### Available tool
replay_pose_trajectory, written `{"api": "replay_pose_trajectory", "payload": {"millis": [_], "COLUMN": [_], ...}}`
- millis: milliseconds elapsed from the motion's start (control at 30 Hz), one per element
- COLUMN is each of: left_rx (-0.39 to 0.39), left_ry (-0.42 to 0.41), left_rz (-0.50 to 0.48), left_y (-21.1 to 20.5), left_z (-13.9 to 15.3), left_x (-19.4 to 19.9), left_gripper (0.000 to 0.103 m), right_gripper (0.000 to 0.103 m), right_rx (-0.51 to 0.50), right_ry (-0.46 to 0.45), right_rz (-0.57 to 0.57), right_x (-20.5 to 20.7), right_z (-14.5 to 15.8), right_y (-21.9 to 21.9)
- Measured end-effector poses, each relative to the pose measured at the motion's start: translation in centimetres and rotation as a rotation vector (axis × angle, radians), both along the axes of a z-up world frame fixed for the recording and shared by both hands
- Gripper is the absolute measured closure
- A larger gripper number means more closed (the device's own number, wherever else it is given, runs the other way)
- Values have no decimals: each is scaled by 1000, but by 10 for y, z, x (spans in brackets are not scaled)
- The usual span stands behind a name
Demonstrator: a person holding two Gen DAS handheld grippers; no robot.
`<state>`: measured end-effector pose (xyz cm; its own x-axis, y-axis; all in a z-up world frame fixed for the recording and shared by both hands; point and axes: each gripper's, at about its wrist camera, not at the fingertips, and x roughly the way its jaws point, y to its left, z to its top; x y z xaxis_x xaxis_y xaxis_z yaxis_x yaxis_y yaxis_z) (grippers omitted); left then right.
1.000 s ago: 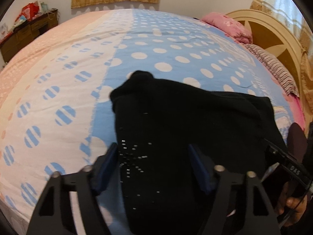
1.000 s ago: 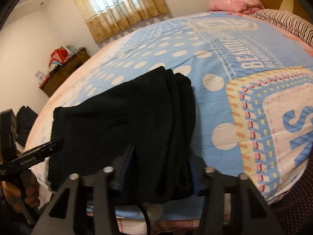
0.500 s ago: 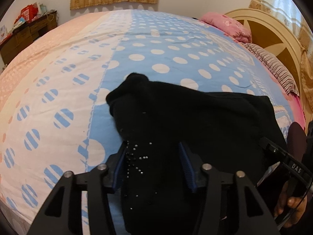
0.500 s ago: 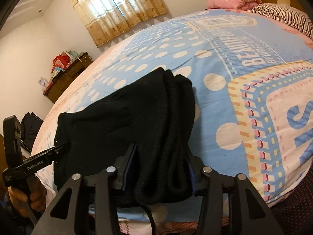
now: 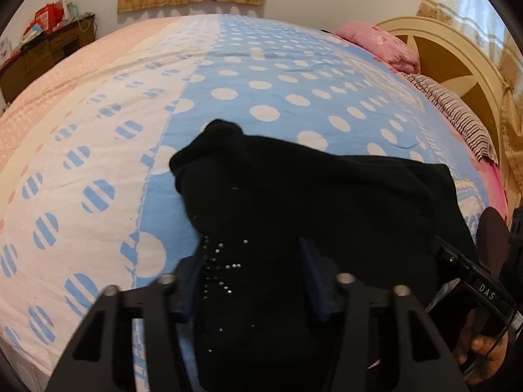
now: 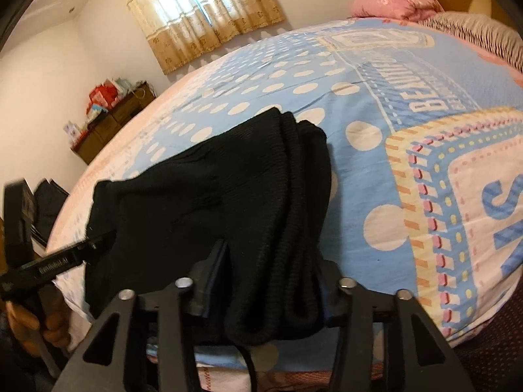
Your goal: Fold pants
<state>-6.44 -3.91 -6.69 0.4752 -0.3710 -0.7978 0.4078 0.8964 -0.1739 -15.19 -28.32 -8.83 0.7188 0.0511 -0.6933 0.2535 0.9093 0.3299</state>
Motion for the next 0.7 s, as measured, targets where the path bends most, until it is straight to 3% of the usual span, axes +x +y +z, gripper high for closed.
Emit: {"api": "replay_pose_trajectory", "payload": {"millis": [67, 167, 433, 700], "left_rx": [-2, 30, 57, 59], "left_ry": [-11, -48, -94, -129], "left_rz": [-16, -27, -37, -40], "left_y": [-2, -6, -8, -5], "left_z": [2, 5, 12, 25], "left_x": [-1, -5, -8, -9], "left_gripper": [72, 79, 83, 84], "right_gripper": [65, 67, 69, 69], "right_rx": [-4, -39, -153, -146], "right_ry": [-4, -4, -31, -82], "right_rz": [7, 12, 16, 14], "right_x": [0, 0, -2, -5], "right_z": [1, 3, 14, 31], "right_y": [2, 7, 22, 28]}}
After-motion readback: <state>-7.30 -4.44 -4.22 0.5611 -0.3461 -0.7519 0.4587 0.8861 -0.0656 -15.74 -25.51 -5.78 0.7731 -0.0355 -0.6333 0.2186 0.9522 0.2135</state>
